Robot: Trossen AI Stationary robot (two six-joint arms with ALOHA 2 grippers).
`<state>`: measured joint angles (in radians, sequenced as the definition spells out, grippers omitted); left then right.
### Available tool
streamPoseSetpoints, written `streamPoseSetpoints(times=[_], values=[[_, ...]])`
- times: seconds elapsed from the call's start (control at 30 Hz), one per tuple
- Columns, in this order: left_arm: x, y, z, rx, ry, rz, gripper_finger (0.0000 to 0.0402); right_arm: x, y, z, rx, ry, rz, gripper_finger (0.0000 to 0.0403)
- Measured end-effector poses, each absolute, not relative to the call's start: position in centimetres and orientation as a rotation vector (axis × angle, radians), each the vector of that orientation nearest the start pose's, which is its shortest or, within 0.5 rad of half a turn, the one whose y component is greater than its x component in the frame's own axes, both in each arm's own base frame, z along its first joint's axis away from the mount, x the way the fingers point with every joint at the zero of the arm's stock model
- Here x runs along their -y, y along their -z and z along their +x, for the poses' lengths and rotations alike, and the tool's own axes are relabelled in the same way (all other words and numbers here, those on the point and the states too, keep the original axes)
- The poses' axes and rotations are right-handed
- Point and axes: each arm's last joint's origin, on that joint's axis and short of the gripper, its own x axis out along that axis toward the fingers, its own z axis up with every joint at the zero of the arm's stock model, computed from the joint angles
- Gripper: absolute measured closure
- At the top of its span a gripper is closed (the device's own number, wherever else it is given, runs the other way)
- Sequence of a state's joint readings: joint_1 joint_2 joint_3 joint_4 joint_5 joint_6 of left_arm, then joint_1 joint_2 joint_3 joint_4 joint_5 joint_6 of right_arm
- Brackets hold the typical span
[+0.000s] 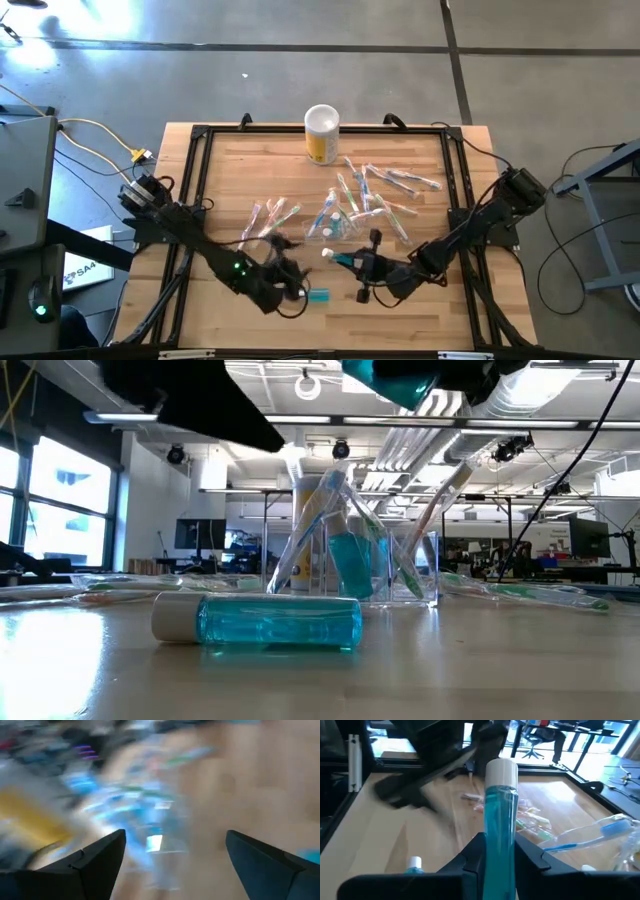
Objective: Pick & Place toothbrushing station
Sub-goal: Put the blue mouthwash in the transparent organizer
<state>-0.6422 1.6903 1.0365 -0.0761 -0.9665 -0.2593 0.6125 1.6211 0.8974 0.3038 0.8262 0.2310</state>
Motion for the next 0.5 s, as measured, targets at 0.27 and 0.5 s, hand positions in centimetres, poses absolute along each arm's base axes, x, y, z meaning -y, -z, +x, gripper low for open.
streamPoseSetpoints(times=[0.27, 0.5], values=[[18.0, -23.2, 31.7, -0.28, 0.106, 0.269, 0.0064, -17.7, -21.6, 28.8, -0.27, 0.251, -0.053, 0.0345], [15.0, -23.3, 33.2, -0.287, -0.001, 0.107, 0.0064, -18.5, -22.6, 27.8, -0.225, 0.308, -0.124, 0.0345]])
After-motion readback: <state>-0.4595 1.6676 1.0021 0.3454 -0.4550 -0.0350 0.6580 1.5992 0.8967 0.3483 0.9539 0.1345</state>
